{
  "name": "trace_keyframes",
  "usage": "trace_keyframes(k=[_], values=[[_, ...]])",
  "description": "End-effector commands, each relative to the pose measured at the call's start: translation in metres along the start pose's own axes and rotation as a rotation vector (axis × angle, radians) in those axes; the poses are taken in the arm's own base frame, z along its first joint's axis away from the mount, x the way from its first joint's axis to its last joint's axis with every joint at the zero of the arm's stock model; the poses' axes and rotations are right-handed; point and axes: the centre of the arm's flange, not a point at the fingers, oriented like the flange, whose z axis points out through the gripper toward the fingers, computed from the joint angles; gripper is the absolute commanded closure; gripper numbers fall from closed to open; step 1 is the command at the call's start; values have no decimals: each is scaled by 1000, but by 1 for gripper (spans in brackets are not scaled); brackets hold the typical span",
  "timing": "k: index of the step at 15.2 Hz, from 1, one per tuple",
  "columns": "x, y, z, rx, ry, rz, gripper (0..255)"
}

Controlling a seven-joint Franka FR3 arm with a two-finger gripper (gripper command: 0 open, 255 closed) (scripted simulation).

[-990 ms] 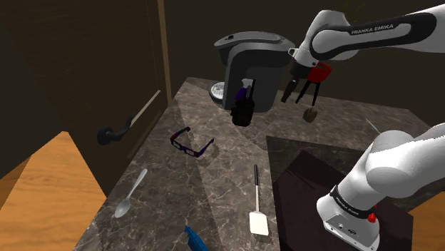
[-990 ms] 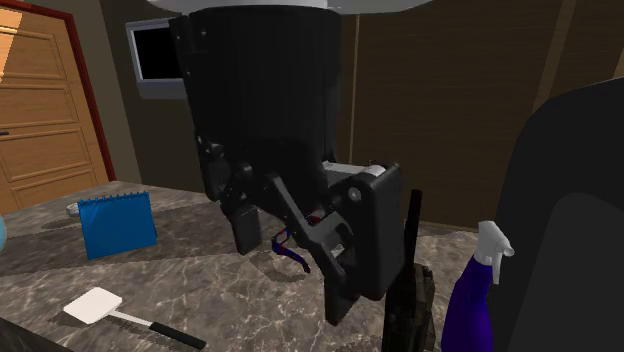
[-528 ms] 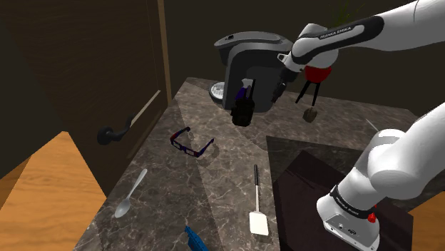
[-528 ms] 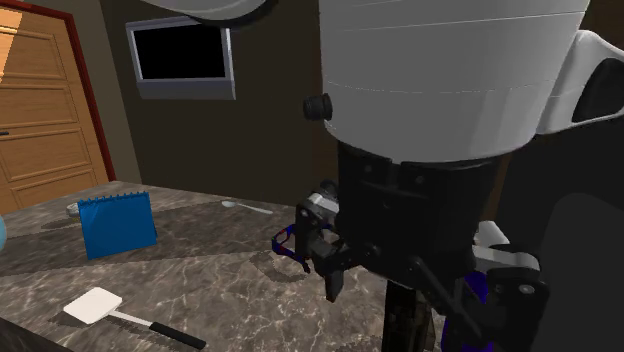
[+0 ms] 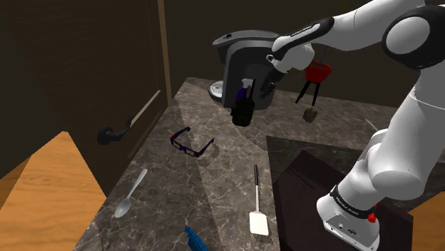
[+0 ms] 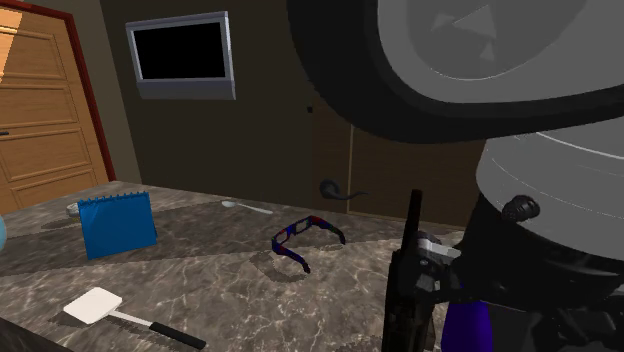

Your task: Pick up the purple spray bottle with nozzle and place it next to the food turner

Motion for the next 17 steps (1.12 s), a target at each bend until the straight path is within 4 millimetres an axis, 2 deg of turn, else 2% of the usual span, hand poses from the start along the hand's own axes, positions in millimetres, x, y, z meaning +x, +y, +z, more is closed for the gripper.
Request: trace_keyframes(k=[1,3,10,17], values=[[3,16,31,27,7,-51,0],[12,33,46,35,30,-95,0],[13,32,83,35,30,-96,0],[13,32,86,35,30,-96,0]])
